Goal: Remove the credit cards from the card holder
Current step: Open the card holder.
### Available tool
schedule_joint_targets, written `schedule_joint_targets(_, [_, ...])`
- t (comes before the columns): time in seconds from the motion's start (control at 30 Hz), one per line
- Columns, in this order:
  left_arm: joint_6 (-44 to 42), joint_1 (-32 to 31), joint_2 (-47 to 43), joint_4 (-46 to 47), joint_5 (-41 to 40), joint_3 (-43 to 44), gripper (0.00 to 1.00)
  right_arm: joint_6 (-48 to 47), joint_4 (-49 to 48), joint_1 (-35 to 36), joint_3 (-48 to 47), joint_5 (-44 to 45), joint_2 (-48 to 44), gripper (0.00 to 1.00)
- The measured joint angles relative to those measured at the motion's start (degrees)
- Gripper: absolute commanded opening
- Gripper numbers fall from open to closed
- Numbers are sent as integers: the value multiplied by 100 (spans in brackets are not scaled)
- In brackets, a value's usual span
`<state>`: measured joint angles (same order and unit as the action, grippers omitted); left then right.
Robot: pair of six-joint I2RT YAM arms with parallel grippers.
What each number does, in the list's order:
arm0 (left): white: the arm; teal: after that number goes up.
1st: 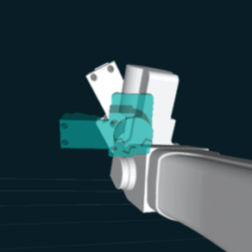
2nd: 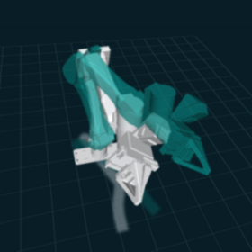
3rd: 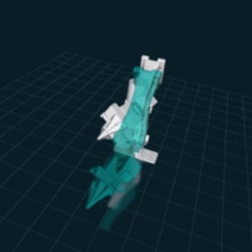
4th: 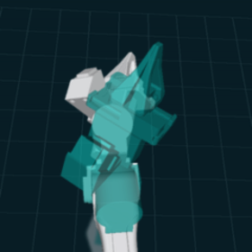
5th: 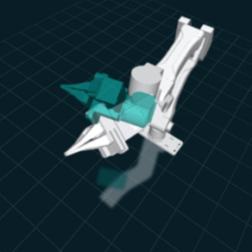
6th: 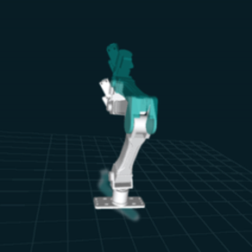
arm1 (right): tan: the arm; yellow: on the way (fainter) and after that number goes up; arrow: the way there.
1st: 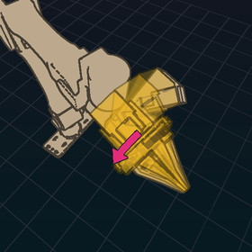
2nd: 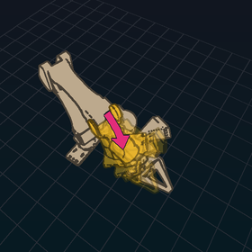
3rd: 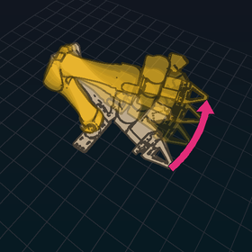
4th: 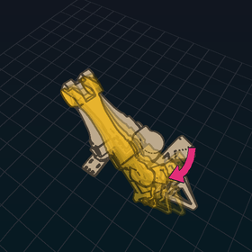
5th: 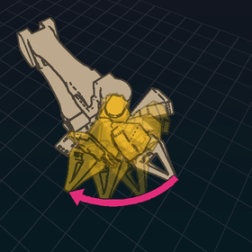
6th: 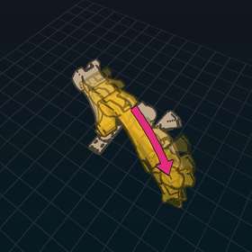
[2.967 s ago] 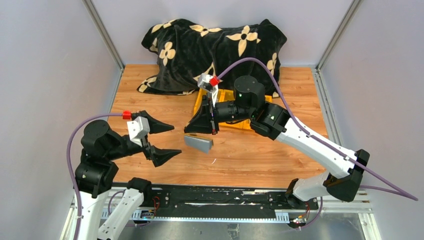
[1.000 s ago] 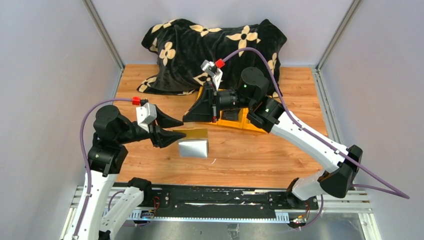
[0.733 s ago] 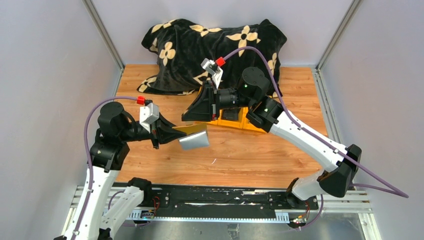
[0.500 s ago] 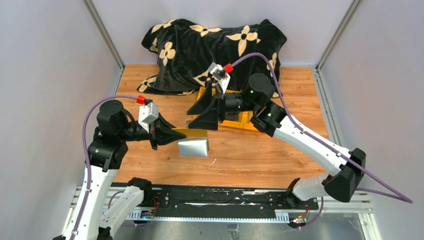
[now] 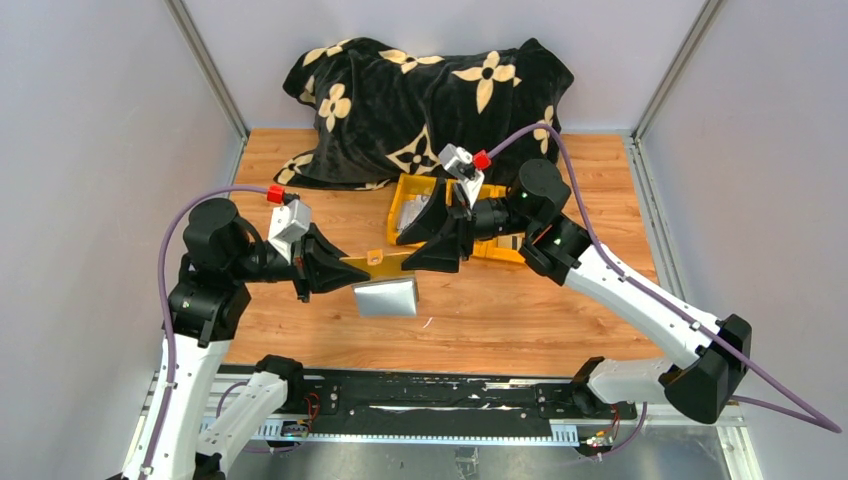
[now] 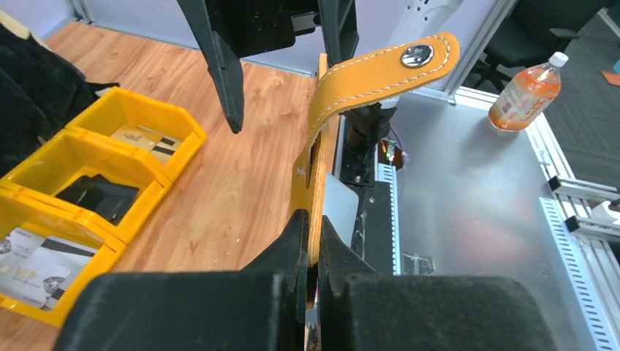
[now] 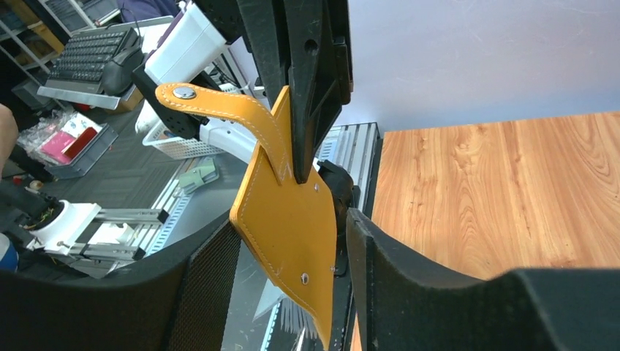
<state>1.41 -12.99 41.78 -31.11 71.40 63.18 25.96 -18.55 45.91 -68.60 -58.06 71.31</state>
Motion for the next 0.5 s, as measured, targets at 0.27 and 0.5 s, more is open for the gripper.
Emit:
schedule_joint_targets(0.27, [389,0,46,20,-63,59,0,-138,208,258,-177,-42,260,3])
schedule_joint_targets(0.5, [887,2,37,205,-264,50,67,693,173,232,-450,116,636,0])
